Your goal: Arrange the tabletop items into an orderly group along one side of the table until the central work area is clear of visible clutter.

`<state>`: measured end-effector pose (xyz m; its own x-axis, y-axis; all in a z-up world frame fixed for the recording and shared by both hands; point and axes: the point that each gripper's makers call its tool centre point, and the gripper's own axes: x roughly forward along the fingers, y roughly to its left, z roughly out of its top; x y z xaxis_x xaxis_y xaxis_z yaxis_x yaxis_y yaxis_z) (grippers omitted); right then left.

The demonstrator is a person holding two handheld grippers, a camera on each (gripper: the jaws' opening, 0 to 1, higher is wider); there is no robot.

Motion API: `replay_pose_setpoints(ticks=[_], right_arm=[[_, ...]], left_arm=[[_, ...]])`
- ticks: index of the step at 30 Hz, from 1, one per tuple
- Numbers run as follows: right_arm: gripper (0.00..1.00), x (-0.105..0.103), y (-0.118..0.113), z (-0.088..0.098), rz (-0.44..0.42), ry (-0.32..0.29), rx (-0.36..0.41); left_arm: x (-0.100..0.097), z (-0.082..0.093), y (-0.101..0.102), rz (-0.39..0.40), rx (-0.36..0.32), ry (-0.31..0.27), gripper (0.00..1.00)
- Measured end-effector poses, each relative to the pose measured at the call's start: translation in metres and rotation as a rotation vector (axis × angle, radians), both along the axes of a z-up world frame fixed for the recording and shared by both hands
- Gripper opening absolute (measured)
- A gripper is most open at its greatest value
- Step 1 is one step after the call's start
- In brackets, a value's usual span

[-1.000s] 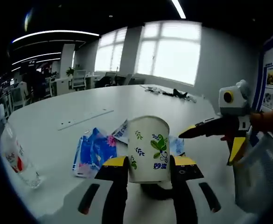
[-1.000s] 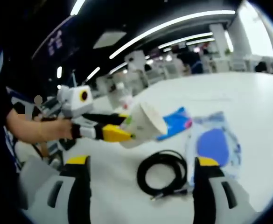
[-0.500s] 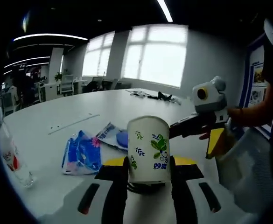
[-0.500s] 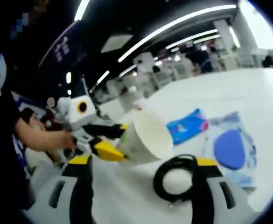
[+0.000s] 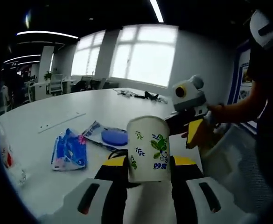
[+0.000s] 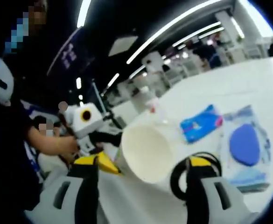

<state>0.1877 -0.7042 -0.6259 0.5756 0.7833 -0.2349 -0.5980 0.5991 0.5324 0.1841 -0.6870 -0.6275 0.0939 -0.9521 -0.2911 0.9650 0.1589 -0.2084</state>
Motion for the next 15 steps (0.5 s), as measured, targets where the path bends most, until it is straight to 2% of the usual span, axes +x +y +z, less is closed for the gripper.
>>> replay_pose_setpoints(ticks=[5, 15], right_arm=[[0.58, -0.0028, 0.0035, 0.0057, 0.027, -0.002, 0.031], [0.47, -0.0047, 0.0029, 0.0082, 0.029, -0.005, 0.033]], left_arm=[[-0.004, 0.0003, 0.0008, -0.007, 0.0, 0.0, 0.34], [-0.0072, 0.0032, 0.0037, -0.014, -0.008, -0.008, 0.34]])
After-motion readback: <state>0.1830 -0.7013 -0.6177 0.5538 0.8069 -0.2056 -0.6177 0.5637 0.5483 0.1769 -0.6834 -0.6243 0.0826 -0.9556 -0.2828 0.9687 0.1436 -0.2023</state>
